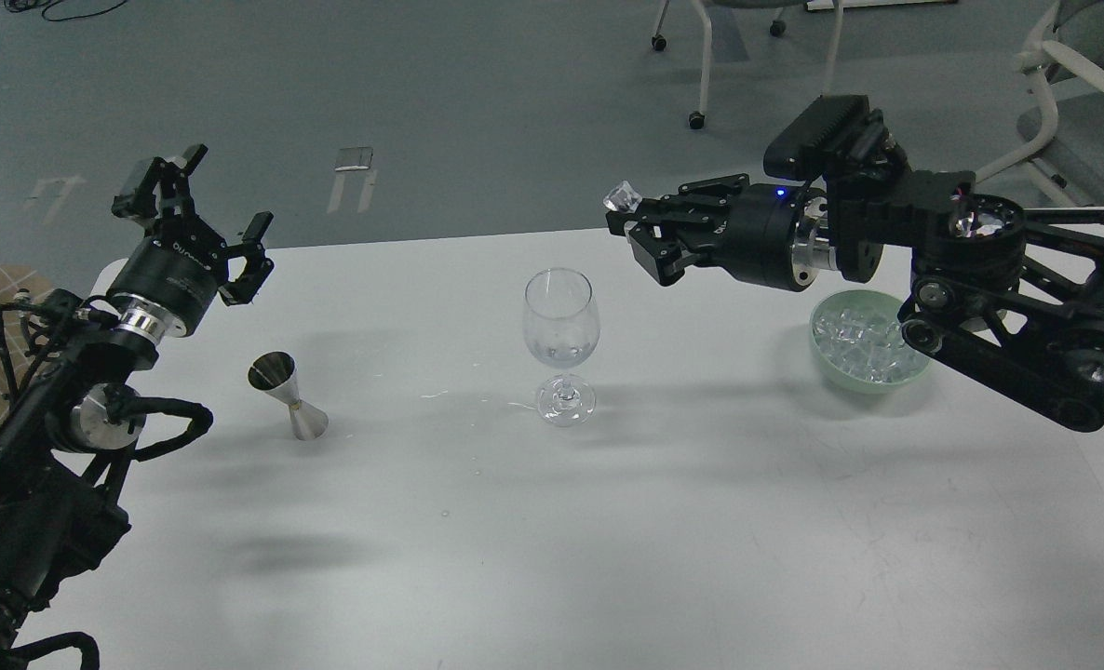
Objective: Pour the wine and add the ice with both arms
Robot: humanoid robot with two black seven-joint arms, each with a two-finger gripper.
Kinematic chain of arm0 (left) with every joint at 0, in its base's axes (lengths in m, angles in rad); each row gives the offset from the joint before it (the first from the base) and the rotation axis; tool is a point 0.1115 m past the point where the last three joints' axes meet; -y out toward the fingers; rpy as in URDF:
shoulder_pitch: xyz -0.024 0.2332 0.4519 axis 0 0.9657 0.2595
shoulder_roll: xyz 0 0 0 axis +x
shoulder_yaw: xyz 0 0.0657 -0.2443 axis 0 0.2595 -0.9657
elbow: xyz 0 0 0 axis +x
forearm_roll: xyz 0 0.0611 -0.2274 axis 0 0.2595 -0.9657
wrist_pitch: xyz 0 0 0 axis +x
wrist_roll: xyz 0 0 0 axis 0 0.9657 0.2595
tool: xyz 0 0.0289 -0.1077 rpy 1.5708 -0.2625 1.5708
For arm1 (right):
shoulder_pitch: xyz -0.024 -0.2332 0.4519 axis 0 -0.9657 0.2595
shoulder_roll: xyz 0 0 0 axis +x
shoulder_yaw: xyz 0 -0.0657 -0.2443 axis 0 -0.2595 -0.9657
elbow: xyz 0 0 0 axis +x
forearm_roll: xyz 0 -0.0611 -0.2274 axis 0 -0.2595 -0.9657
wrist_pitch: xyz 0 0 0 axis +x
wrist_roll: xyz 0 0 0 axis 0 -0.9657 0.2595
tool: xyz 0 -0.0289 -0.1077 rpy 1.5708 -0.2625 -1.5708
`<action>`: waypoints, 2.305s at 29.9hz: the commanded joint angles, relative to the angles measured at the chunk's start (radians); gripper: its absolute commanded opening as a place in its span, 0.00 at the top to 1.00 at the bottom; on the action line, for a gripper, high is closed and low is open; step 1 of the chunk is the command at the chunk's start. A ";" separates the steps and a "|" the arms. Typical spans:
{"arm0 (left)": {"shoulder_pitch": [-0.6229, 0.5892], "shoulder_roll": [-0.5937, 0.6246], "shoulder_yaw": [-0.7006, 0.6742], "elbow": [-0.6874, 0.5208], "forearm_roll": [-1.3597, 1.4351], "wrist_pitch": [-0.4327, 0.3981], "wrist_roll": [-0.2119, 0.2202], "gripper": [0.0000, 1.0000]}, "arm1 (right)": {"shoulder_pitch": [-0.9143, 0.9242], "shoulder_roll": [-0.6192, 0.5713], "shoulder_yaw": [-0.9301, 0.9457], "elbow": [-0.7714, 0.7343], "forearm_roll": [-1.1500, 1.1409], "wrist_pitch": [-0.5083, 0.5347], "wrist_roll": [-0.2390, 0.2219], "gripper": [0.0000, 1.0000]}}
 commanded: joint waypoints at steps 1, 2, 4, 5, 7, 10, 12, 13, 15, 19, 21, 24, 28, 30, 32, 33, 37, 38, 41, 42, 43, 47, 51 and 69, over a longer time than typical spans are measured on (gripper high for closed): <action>0.000 -0.001 0.000 0.000 0.000 0.000 0.000 0.02 | 0.007 0.009 0.000 0.030 0.000 0.026 -0.006 0.84; -0.001 -0.002 0.000 0.000 0.000 0.000 0.000 0.02 | 0.008 0.017 0.002 0.036 0.000 0.034 -0.006 0.83; -0.001 -0.005 0.000 0.000 0.000 0.000 0.000 0.02 | 0.010 0.025 0.002 0.044 0.000 0.043 -0.006 0.83; -0.001 -0.007 0.000 0.000 0.000 0.000 0.000 0.02 | 0.010 0.031 0.000 0.047 0.000 0.048 -0.006 0.83; 0.000 -0.007 0.000 0.000 0.000 0.000 0.000 0.02 | 0.014 0.037 0.000 0.047 0.000 0.054 -0.006 0.83; 0.002 -0.007 0.000 0.000 0.000 0.000 0.000 0.02 | 0.019 0.052 0.000 0.044 0.000 0.065 -0.006 0.83; 0.002 -0.007 0.000 0.000 0.000 0.000 0.000 0.02 | 0.019 0.064 -0.001 0.039 0.000 0.068 -0.006 0.83; 0.002 -0.007 0.000 0.000 0.000 0.000 0.000 0.02 | 0.019 0.068 -0.001 0.036 -0.002 0.068 -0.006 0.83; 0.002 -0.007 0.000 0.000 0.000 0.000 0.000 0.02 | 0.019 0.078 -0.005 0.033 -0.003 0.068 -0.006 0.83; 0.000 -0.007 0.000 0.000 0.000 0.000 -0.002 0.02 | 0.017 0.095 -0.020 0.021 -0.005 0.068 -0.006 0.83; -0.001 -0.007 0.000 0.000 0.000 0.000 0.000 0.02 | 0.017 0.095 -0.020 0.019 -0.003 0.068 -0.006 0.83; 0.000 -0.007 -0.001 0.000 -0.001 0.000 -0.002 0.02 | 0.019 0.103 -0.020 0.010 -0.003 0.068 -0.006 0.83; 0.000 -0.017 -0.001 0.000 -0.001 0.000 -0.002 0.02 | 0.020 0.115 -0.020 0.004 -0.005 0.068 -0.009 0.83; -0.001 -0.021 0.000 0.000 -0.001 0.000 -0.002 0.02 | 0.020 0.118 -0.020 -0.001 -0.005 0.068 -0.012 0.83; -0.001 -0.021 0.000 0.000 -0.001 0.000 -0.002 0.02 | 0.020 0.127 -0.020 -0.010 -0.005 0.068 -0.010 0.82; -0.001 -0.019 -0.001 0.000 -0.001 0.000 -0.002 0.02 | 0.019 0.129 -0.020 -0.013 -0.005 0.068 -0.012 0.81; -0.001 -0.019 -0.001 0.000 -0.001 0.000 -0.002 0.02 | 0.016 0.144 -0.020 -0.019 -0.009 0.068 -0.023 0.75; -0.001 -0.019 -0.001 0.000 -0.001 0.000 -0.002 0.02 | 0.016 0.144 -0.020 -0.021 -0.011 0.068 -0.023 0.75; -0.001 -0.019 -0.001 0.000 -0.001 0.000 -0.002 0.02 | 0.017 0.144 -0.020 -0.021 -0.011 0.068 -0.023 0.71; -0.001 -0.021 -0.001 0.000 -0.001 0.000 -0.002 0.02 | 0.017 0.146 -0.020 -0.022 -0.011 0.068 -0.023 0.69; -0.003 -0.021 -0.001 0.000 -0.001 0.000 -0.002 0.02 | 0.017 0.146 -0.020 -0.022 -0.011 0.068 -0.023 0.67; -0.003 -0.019 -0.001 0.000 -0.001 0.000 -0.002 0.02 | 0.017 0.144 -0.020 -0.022 -0.011 0.068 -0.023 0.63; -0.003 -0.019 -0.001 0.000 -0.001 0.000 -0.002 0.02 | 0.017 0.144 -0.020 -0.022 -0.011 0.068 -0.021 0.57; -0.020 -0.014 -0.001 0.000 -0.001 0.001 0.000 0.02 | 0.063 0.146 0.196 -0.158 0.011 0.065 -0.013 0.34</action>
